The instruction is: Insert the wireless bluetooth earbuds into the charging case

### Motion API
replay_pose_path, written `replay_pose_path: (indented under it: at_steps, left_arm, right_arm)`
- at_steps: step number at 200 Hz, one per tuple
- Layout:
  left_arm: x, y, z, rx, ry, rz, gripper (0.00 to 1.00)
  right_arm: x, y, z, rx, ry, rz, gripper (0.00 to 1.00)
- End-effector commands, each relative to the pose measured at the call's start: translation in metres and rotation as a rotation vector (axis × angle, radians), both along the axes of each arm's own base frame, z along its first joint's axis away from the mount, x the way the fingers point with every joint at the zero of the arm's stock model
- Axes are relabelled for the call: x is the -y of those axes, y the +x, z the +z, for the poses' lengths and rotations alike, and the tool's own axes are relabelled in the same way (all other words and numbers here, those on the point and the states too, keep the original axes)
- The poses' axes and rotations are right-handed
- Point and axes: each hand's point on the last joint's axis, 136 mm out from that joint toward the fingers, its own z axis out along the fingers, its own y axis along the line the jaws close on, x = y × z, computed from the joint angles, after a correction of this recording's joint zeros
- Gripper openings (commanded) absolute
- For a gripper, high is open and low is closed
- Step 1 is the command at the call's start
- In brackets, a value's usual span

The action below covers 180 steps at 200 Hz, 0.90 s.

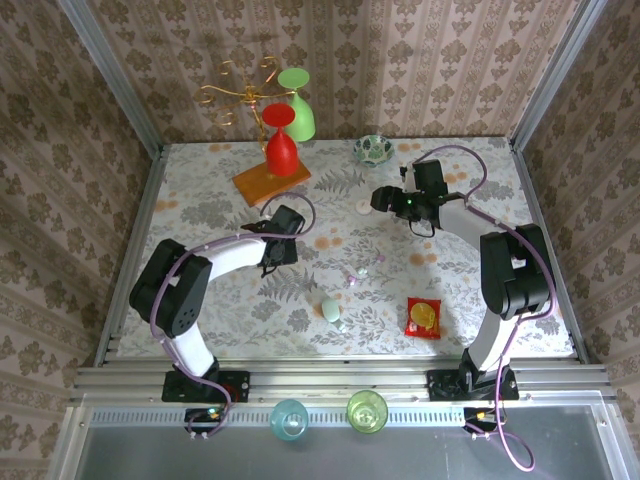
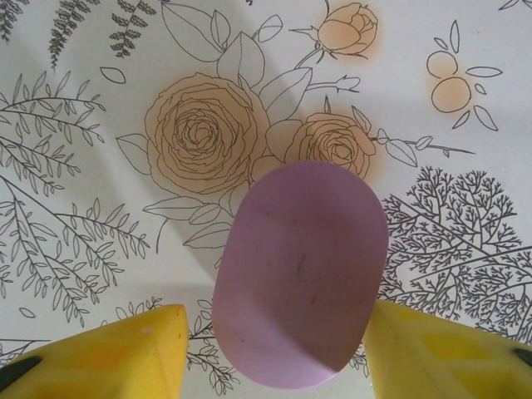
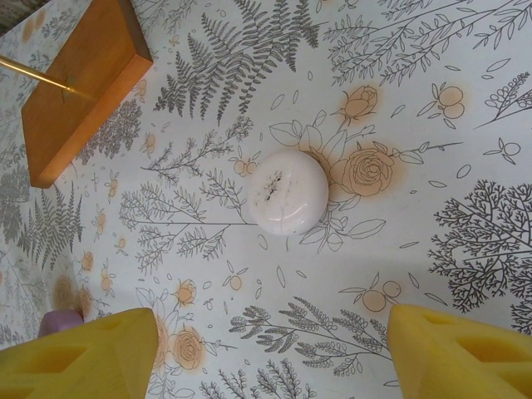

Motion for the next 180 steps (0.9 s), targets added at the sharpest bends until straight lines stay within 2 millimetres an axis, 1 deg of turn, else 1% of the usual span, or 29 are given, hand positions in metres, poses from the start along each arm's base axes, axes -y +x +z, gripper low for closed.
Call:
replay_pose_path:
  at_steps: [1,15,49,72,78,95,103,131,137,147,152,166,180]
  left_arm:
    - [0.000,0.005,-0.001,-0.011,-0.004,0.012,0.52]
    - [0.000,0.007,0.000,-0.007,-0.001,0.005,0.50]
    - [-0.005,0.011,-0.001,-0.007,0.027,-0.027,0.49]
    - [-0.004,0.012,-0.004,-0.008,0.023,-0.045,0.48]
    - [-0.003,0.013,-0.005,-0.009,0.017,-0.052,0.49]
    - [-0.002,0.013,-0.008,-0.021,0.011,-0.061,0.58]
    - [-0.002,0.012,-0.009,-0.024,0.011,-0.065,0.59]
    - [0.001,0.014,-0.010,-0.013,0.000,-0.079,0.47]
    - [0.002,0.014,-0.010,-0.014,-0.002,-0.083,0.42]
    - [0.002,0.014,-0.009,-0.014,-0.004,-0.088,0.37]
    - [0.002,0.014,-0.008,-0.012,-0.005,-0.090,0.33]
    - [0.004,0.014,-0.002,0.004,-0.001,-0.120,0.32]
    - [0.008,0.017,0.011,0.046,-0.001,-0.174,0.32]
  right_arm:
    - [-0.006,-0.004,0.013,0.026,0.009,0.029,0.73]
    - [-0.005,-0.006,0.014,0.026,0.006,0.030,0.73]
    - [-0.004,-0.010,0.017,0.029,0.002,0.032,0.73]
    - [-0.004,-0.012,0.017,0.025,0.003,0.035,0.73]
    - [-0.004,-0.012,0.016,0.023,0.003,0.036,0.73]
    - [-0.005,-0.013,0.016,0.021,0.006,0.039,0.73]
    - [-0.005,-0.013,0.016,0.020,0.007,0.039,0.72]
    - [-0.004,-0.015,0.014,0.013,0.007,0.036,0.72]
    - [-0.004,-0.015,0.015,0.014,0.009,0.035,0.72]
    - [-0.005,-0.017,0.016,0.013,0.012,0.038,0.72]
    - [-0.006,-0.017,0.017,0.013,0.015,0.039,0.72]
    - [-0.007,-0.020,0.021,0.017,0.030,0.044,0.72]
    - [-0.009,-0.023,0.027,0.026,0.049,0.049,0.72]
